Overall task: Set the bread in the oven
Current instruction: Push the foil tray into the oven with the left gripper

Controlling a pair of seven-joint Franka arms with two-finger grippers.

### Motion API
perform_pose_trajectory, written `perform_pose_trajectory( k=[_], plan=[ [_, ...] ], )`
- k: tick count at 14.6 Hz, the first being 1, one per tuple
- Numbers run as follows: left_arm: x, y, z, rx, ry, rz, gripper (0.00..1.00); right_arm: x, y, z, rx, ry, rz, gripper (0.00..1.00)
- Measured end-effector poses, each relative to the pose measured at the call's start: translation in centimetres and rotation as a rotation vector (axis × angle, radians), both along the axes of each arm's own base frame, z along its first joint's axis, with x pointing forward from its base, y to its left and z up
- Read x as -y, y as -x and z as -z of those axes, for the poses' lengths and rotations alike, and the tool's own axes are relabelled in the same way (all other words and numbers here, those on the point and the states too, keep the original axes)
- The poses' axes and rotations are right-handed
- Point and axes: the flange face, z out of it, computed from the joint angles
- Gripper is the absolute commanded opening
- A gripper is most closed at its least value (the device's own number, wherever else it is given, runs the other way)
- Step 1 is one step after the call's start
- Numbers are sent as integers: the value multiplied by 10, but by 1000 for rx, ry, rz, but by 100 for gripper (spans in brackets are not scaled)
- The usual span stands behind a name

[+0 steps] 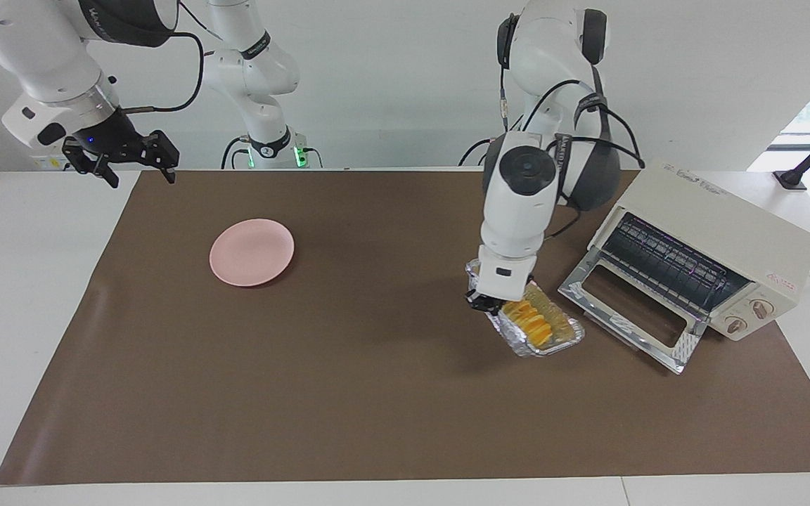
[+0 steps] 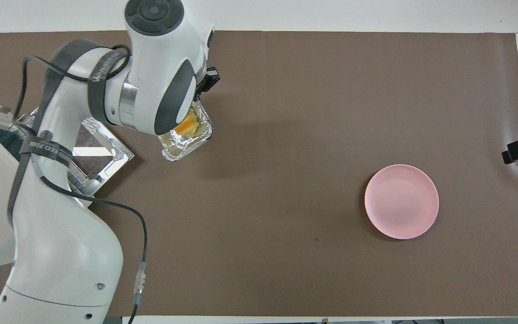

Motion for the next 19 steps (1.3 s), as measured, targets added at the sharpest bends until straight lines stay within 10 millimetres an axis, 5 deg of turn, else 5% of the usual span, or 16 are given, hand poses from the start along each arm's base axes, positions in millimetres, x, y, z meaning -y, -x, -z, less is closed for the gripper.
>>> perform_pose_trajectory(
  k=[4,8,14,19],
  plan=[
    [-105,-30,15,-44,-77,-55,0,0,0,0,0,0,0,100],
    [-193,-32,26,-126,-105,-20,0,0,0,0,0,0,0,100],
    [-254,-10,38,-223,-101,-126,0,0,0,0,0,0,0,100],
    [-286,8,54,-280,-94,-198,0,0,0,0,0,0,0,100]
  ],
)
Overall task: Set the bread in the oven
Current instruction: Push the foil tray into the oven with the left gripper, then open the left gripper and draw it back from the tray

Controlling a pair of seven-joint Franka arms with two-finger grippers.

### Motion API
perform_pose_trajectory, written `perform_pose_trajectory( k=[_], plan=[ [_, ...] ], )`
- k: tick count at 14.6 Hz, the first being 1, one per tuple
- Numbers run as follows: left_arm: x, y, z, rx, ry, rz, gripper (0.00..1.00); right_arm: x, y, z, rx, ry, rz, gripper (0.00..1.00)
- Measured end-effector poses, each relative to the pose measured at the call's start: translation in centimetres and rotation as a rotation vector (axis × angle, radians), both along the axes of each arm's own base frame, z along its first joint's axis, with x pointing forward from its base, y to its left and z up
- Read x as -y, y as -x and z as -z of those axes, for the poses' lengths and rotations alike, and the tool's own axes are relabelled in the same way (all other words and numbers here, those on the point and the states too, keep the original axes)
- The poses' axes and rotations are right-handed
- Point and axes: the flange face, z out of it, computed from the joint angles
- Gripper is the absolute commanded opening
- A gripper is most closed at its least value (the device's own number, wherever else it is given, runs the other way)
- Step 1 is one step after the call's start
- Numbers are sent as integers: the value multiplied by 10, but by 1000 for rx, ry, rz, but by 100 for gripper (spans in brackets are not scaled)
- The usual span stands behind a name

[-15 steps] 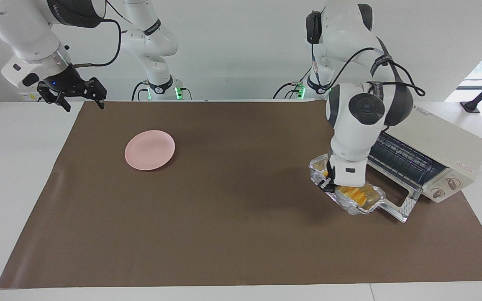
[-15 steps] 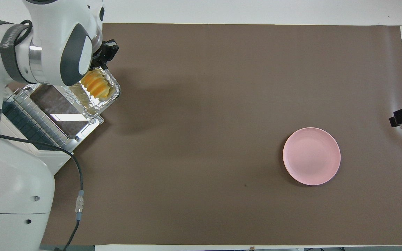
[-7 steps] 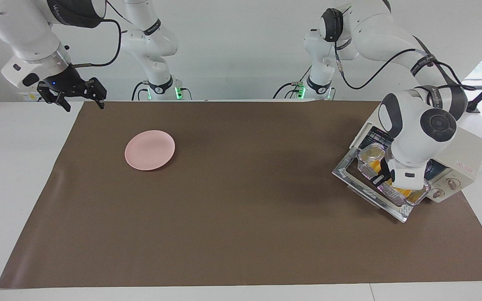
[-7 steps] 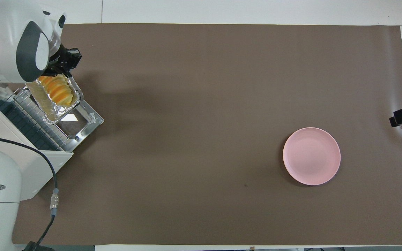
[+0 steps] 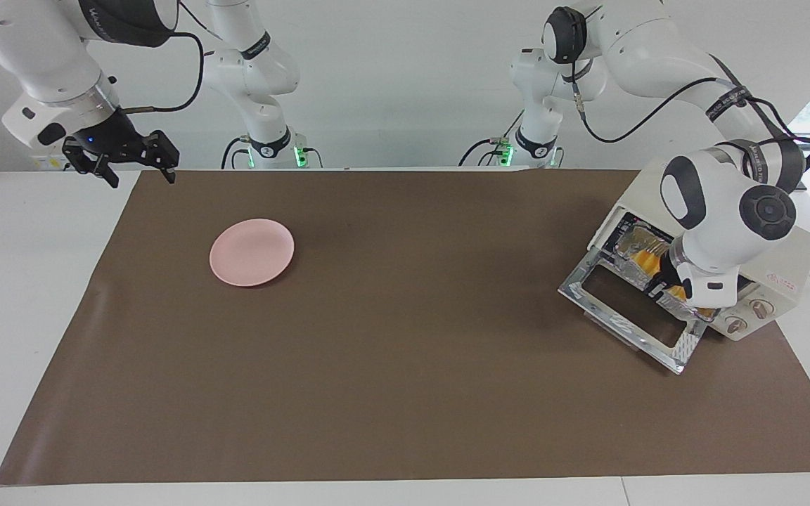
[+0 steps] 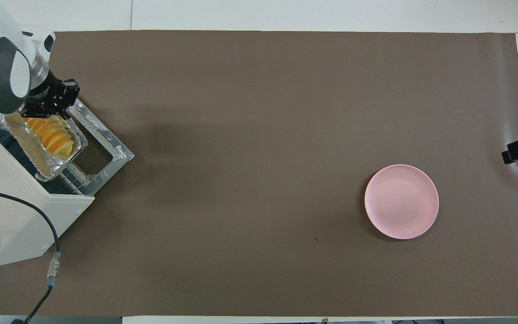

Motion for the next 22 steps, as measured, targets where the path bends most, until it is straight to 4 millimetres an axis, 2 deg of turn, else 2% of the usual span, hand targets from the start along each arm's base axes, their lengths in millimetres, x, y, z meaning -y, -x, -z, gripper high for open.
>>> perform_pose_trajectory(
  k=[4,9,15,16,17,18,22],
  plan=[
    [-16,9,5,-18,0,-35,0,0,0,0,0,0,0,100],
    [-21,12,8,-21,-33,-66,0,0,0,0,0,0,0,100],
    [-32,17,24,4,-54,-65,0,0,0,0,0,0,0,100],
    [-33,18,25,8,-55,-64,10,0,0,0,0,0,0,100],
    [-34,19,24,11,-55,-62,57,0,0,0,0,0,0,100],
    [-34,19,24,13,-55,-61,100,0,0,0,0,0,0,100],
    [-32,16,20,39,-51,-30,100,0,0,0,0,0,0,100]
  ],
)
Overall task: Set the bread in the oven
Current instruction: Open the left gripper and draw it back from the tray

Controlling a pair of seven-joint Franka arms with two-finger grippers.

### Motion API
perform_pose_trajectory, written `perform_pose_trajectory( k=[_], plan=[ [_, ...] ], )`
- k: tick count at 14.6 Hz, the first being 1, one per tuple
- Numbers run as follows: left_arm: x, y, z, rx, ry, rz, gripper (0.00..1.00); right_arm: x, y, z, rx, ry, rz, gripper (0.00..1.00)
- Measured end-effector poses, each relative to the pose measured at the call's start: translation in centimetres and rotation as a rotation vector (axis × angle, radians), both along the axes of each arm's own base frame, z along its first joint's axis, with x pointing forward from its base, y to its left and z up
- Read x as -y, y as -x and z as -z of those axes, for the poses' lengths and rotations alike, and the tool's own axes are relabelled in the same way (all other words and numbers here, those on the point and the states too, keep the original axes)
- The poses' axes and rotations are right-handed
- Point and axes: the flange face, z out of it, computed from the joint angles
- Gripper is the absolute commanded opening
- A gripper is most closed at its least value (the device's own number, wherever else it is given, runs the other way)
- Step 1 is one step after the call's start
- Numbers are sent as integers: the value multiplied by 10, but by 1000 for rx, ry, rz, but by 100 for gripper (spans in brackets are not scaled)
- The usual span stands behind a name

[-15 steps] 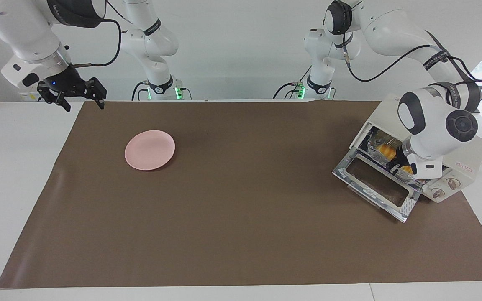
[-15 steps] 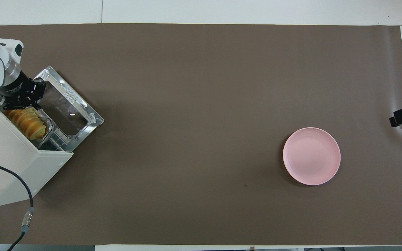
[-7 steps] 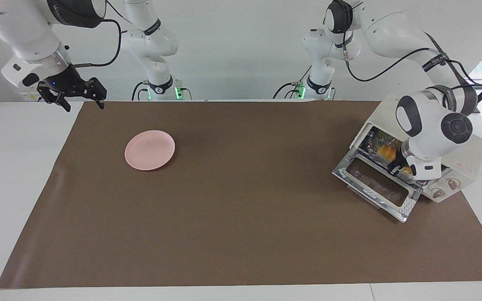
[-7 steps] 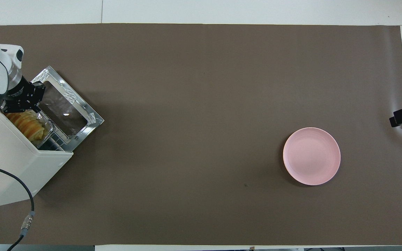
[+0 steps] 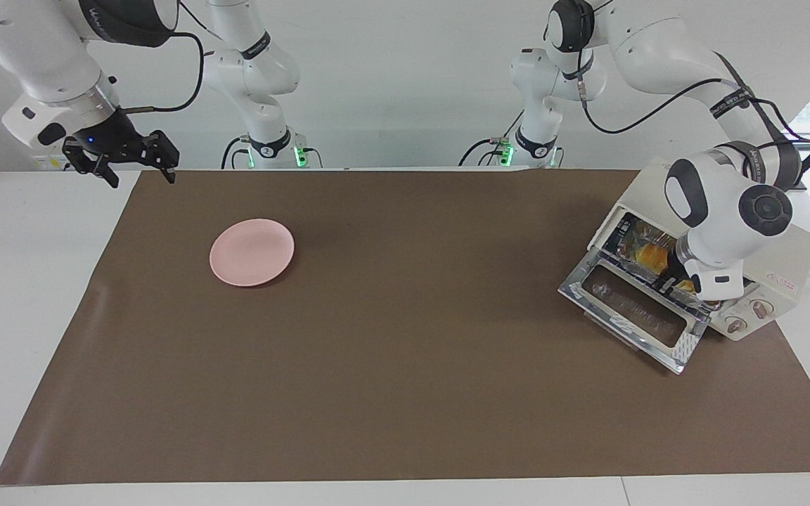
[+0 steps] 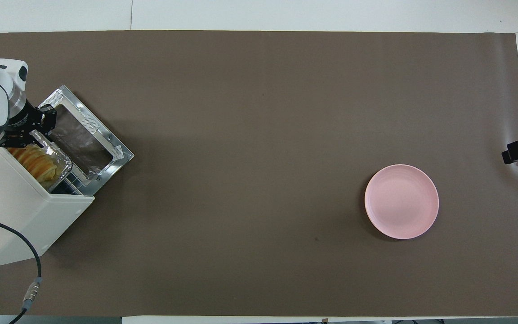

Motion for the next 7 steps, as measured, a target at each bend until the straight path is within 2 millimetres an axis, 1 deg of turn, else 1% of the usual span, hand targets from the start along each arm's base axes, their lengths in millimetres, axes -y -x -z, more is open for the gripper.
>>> perform_pose_trajectory(
  k=[2,3,5,7],
  plan=[
    [11,-6,-9,36,13,96,100,0,0,0,0,0,0,100],
    [20,-10,-19,58,17,130,100,0,0,0,0,0,0,100],
    [41,-18,-50,118,21,183,100,0,0,0,0,0,0,100],
    [67,-22,-83,165,25,237,100,0,0,0,0,0,0,100]
  ],
)
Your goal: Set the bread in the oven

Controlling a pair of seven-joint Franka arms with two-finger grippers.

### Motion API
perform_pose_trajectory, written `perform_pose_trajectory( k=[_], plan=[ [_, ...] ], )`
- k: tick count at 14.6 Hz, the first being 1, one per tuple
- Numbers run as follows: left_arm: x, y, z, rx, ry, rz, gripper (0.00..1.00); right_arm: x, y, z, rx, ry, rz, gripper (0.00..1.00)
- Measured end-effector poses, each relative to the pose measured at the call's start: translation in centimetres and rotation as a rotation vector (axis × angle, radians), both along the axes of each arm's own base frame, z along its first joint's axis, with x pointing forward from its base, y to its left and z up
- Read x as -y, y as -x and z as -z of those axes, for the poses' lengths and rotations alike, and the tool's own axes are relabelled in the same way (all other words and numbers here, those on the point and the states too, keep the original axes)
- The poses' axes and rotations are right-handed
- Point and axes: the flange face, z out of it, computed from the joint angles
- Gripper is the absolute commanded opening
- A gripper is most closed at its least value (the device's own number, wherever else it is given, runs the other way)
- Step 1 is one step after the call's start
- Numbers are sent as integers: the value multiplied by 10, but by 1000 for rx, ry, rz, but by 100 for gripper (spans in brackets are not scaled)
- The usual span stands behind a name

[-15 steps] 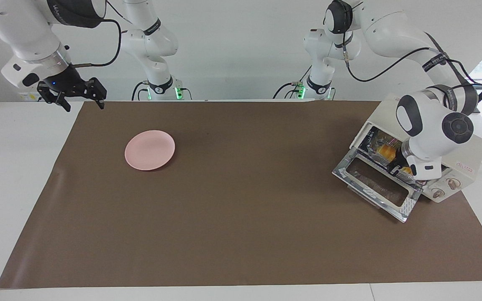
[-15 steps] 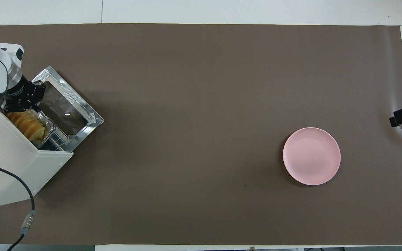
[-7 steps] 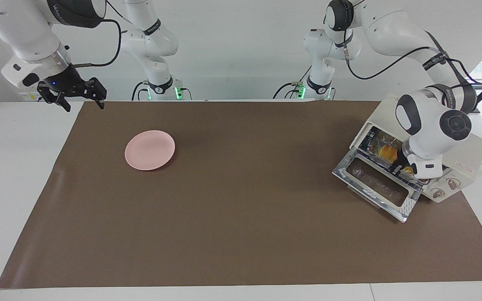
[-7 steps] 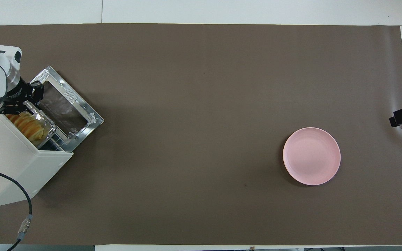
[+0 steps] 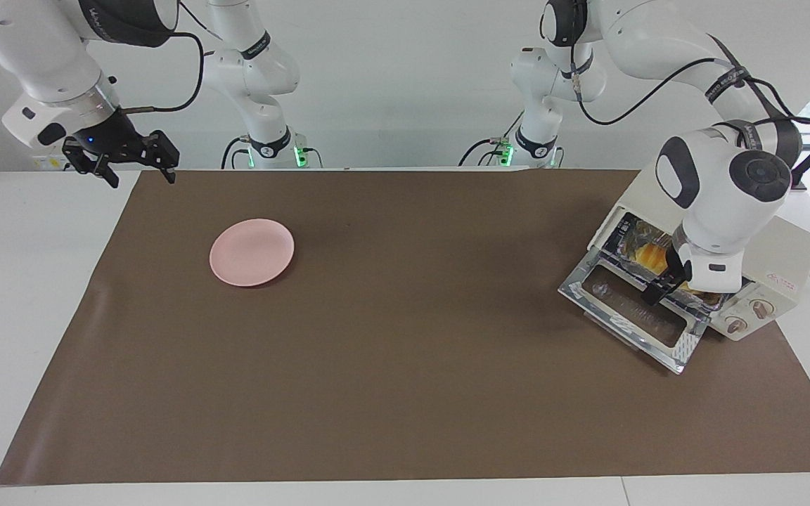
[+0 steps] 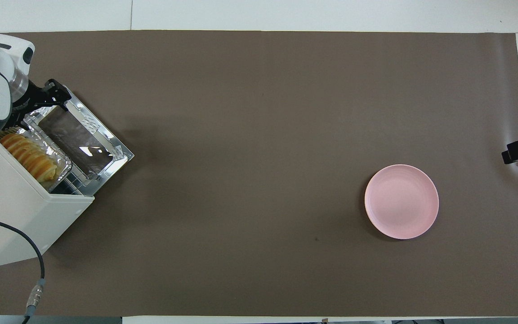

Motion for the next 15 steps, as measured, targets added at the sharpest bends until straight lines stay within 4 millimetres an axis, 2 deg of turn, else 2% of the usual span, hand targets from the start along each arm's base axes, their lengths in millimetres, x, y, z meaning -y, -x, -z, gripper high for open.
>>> perform_pose_trajectory(
  k=[2,3,6,9,11,13,15],
  plan=[
    [24,8,-33,-12,17,94,100,0,0,0,0,0,0,100],
    [32,20,-56,-37,37,176,100,0,0,0,0,0,0,100],
    [24,56,-108,-95,97,337,100,0,0,0,0,0,0,100],
    [13,94,-150,-139,158,505,100,0,0,0,0,0,0,100],
    [6,113,-169,-155,187,547,100,0,0,0,0,0,0,100],
    [3,123,-176,-166,202,560,100,0,0,0,0,0,0,100],
    [10,129,-178,-182,213,580,100,0,0,0,0,0,0,100]
  ],
)
